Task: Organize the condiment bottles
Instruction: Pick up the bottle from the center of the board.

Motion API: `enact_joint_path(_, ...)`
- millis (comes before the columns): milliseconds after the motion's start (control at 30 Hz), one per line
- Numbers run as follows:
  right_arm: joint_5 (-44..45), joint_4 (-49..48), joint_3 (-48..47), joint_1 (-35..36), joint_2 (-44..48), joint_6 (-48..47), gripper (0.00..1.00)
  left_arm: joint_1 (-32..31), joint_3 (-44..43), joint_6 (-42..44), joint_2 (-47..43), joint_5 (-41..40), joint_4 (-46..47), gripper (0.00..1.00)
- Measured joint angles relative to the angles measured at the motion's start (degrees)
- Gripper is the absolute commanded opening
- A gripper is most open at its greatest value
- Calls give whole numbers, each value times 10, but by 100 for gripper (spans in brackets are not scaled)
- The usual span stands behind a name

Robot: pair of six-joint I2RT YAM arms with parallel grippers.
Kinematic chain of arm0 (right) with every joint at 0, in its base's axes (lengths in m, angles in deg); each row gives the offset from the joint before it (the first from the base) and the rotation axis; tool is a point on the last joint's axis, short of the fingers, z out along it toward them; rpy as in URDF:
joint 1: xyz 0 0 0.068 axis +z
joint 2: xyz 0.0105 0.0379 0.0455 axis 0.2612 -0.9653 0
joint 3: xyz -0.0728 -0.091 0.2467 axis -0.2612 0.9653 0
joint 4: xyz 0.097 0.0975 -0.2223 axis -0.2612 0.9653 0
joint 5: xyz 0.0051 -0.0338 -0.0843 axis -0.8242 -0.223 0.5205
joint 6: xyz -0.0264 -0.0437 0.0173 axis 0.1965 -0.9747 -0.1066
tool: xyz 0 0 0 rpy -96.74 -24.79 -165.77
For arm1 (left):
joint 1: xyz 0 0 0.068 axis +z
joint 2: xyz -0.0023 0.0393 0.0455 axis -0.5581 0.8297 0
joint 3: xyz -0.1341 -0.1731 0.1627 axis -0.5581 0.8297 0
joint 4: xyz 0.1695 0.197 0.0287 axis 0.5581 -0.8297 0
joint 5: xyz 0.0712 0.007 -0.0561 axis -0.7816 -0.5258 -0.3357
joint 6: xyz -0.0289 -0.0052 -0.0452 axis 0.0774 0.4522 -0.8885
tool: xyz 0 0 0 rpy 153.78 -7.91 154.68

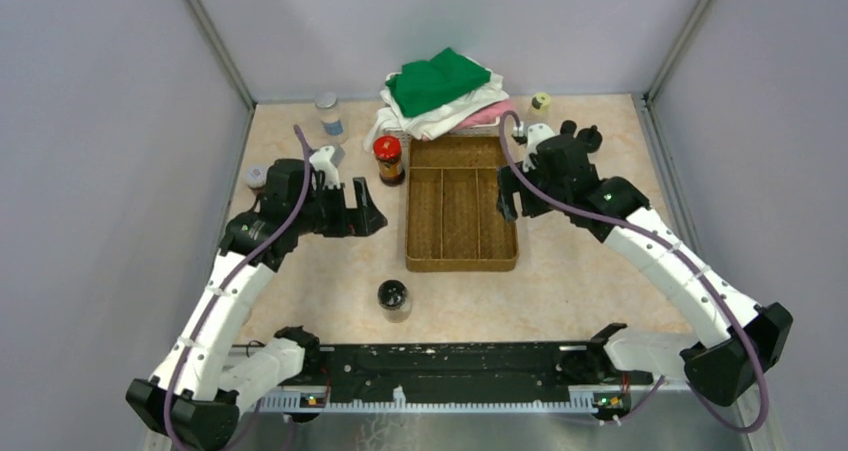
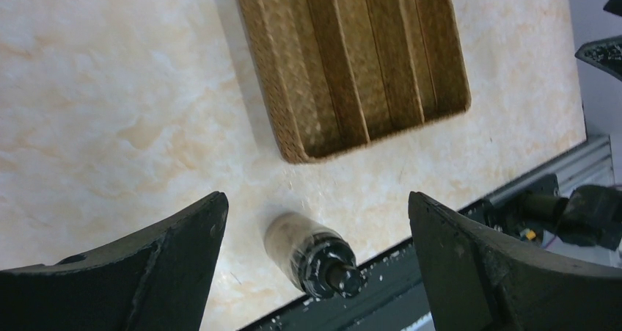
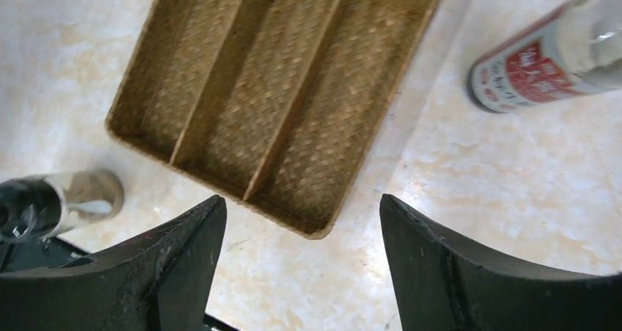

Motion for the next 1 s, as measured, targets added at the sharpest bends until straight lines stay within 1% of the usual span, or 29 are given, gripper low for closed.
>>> enact_joint_path(133,-21,3,14,23,11,4,76,-38,26,-18,-12,-4,-35,99)
enact_joint_path(267,-14,4,28,26,33,12,76,-62,59,-38,-39,-12,-61,99)
enact_joint_path(467,-8,5,31,26,38,22,76,-78,96,-61,-93,-30,-99,99)
enact_joint_path(567,-3,4,33,26,38,29,77,-81,103,-65,-103,-39,-112,99)
enact_joint_path(633,19,4,38,26,38,37,77,-82,103,-66,-103,-44,-116,99)
enact_joint_path(767,77,2,40,23,37,52,76,-83,103,-65,-86,-65,-106,99)
enact_joint_path(833,106,-1,40,15,33,59,76,-84,94,-65,-63,-76,-89,99)
enact_joint_path(1000,164,-25,47,-23,28,66,75,-84,47,-57,27,-97,-4,99)
